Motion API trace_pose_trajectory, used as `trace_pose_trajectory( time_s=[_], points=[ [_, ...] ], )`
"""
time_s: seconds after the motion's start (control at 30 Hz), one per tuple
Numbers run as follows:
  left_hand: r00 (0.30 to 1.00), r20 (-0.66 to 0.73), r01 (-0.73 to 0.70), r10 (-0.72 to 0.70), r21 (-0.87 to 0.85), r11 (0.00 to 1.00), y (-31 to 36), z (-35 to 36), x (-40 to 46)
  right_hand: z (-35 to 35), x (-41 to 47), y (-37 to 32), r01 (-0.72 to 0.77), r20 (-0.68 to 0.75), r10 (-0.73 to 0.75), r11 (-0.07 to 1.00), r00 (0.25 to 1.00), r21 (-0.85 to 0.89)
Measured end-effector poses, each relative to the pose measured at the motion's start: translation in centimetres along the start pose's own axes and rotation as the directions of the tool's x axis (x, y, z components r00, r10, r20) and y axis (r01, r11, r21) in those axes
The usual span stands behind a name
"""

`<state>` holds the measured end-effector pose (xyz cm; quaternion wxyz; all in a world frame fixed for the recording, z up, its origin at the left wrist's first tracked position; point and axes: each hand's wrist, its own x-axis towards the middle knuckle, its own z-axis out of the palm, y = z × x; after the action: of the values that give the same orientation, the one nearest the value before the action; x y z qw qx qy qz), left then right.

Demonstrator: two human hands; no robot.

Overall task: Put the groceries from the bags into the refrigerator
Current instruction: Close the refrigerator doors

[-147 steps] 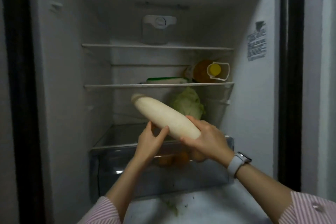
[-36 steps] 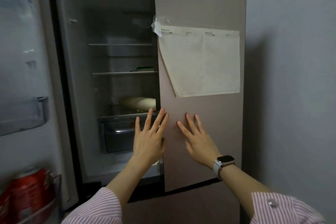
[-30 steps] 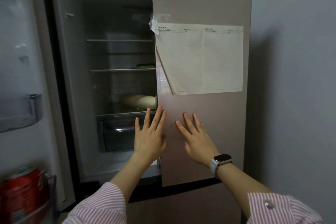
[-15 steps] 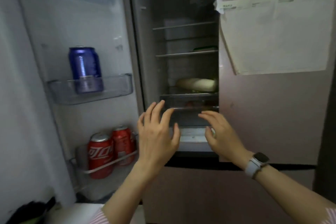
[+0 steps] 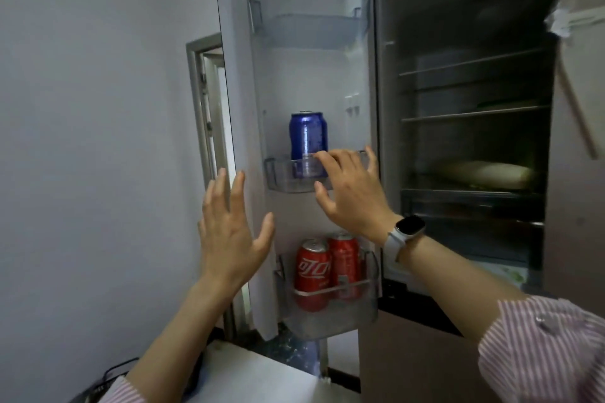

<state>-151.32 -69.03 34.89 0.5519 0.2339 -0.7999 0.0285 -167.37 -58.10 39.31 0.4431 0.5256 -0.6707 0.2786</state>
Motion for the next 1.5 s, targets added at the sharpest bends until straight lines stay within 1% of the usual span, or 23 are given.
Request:
trace_pose_trajectory(
  time_s=[0.07, 0.13, 0.23, 0.3, 0.37, 0.47, 0.57, 0.63, 0.7, 0.83, 0.9, 0.97, 1.03, 1.1, 1.13, 1.2, 1.3, 1.4, 1.43, 1.5],
  points=[
    [0.999, 0.008, 0.04, -0.04, -0.072, 0.997, 0.3, 0.4, 0.0, -0.7, -0.3, 0.8, 0.012, 0.011, -0.012, 1.0, 1.0, 0.021],
    [0.998, -0.019, 0.052, -0.057, -0.183, 0.982, 0.9, 0.6, 0.3, -1.4, -0.8, 1.6, 0.005, 0.009, -0.006, 0.999, 1.0, 0.05],
    [0.996, -0.059, 0.044, -0.064, -0.294, 0.955, 1.6, 0.7, 0.6, -2.9, -2.2, 3.3, -0.035, -0.009, 0.037, 0.989, 0.999, 0.141],
    [0.998, -0.054, 0.005, -0.025, -0.339, 0.941, 2.2, 0.9, 0.7, -4.0, -3.3, 5.0, -0.081, -0.004, 0.084, 0.969, 0.996, 0.232],
    [0.998, -0.045, -0.051, 0.037, -0.358, 0.932, 3.3, 1.3, 0.7, -5.1, -4.5, 6.9, -0.121, 0.007, 0.125, 0.95, 0.992, 0.287],
    [0.994, -0.032, -0.109, 0.105, -0.373, 0.921, 6.3, 2.3, 0.1, -6.8, -6.4, 9.1, -0.195, 0.016, 0.2, 0.93, 0.98, 0.311],
    [0.98, -0.096, -0.193, 0.172, -0.302, 0.933, 9.8, 3.5, -1.3, -8.7, -8.0, 9.8, -0.203, -0.044, 0.23, 0.92, 0.972, 0.334],
    [0.964, -0.148, -0.255, 0.221, -0.281, 0.925, 12.0, 4.0, -2.0, -9.8, -9.0, 10.0, -0.167, -0.092, 0.205, 0.935, 0.974, 0.313],
    [0.936, -0.195, -0.341, 0.294, -0.291, 0.894, 14.0, 4.4, -2.6, -10.9, -9.9, 10.1, -0.124, -0.112, 0.158, 0.957, 0.981, 0.261],
    [0.858, -0.278, -0.509, 0.432, -0.347, 0.788, 17.1, 5.7, -3.5, -12.7, -11.8, 11.3, -0.102, -0.091, 0.117, 0.982, 0.989, 0.156],
    [0.84, -0.294, -0.54, 0.455, -0.38, 0.751, 18.1, 6.8, -3.8, -13.5, -12.8, 12.2, -0.121, -0.074, 0.128, 0.988, 0.989, 0.091],
    [0.844, -0.288, -0.534, 0.453, -0.38, 0.755, 19.0, 7.9, -3.9, -14.1, -13.7, 13.1, -0.138, -0.061, 0.139, 0.99, 0.988, 0.027],
    [0.866, -0.256, -0.498, 0.43, -0.368, 0.785, 19.5, 8.9, -3.6, -14.6, -14.5, 13.8, -0.138, -0.058, 0.135, 0.99, 0.989, -0.043],
    [0.895, -0.182, -0.445, 0.406, -0.384, 0.809, 19.7, 10.1, -3.0, -14.8, -14.9, 14.3, -0.116, -0.052, 0.11, 0.984, 0.993, -0.133],
    [0.906, -0.132, -0.42, 0.402, -0.4, 0.815, 19.8, 10.7, -2.7, -14.8, -14.9, 14.5, -0.097, -0.035, 0.092, 0.978, 0.995, -0.183],
    [0.91, -0.02, -0.384, 0.414, -0.419, 0.823, 19.7, 12.2, -2.1, -14.4, -14.7, 15.1, -0.053, 0.048, 0.07, 0.953, 0.996, -0.299],
    [0.875, 0.161, -0.37, 0.457, -0.386, 0.845, 19.7, 14.8, -1.1, -13.1, -14.2, 16.3, 0.042, 0.185, 0.063, 0.854, 0.981, -0.518],
    [0.825, 0.314, -0.368, 0.47, -0.333, 0.868, 20.0, 17.2, -0.5, -11.8, -13.9, 18.2, 0.093, 0.267, 0.104, 0.769, 0.958, -0.632],
    [0.815, 0.336, -0.369, 0.472, -0.326, 0.87, 20.1, 18.0, -0.5, -11.6, -13.9, 18.8, 0.112, 0.286, 0.107, 0.748, 0.952, -0.654],
    [0.819, 0.326, -0.368, 0.473, -0.334, 0.868, 20.5, 19.3, -0.6, -11.2, -14.1, 20.0, 0.145, 0.309, 0.103, 0.716, 0.945, -0.683]
  ],
)
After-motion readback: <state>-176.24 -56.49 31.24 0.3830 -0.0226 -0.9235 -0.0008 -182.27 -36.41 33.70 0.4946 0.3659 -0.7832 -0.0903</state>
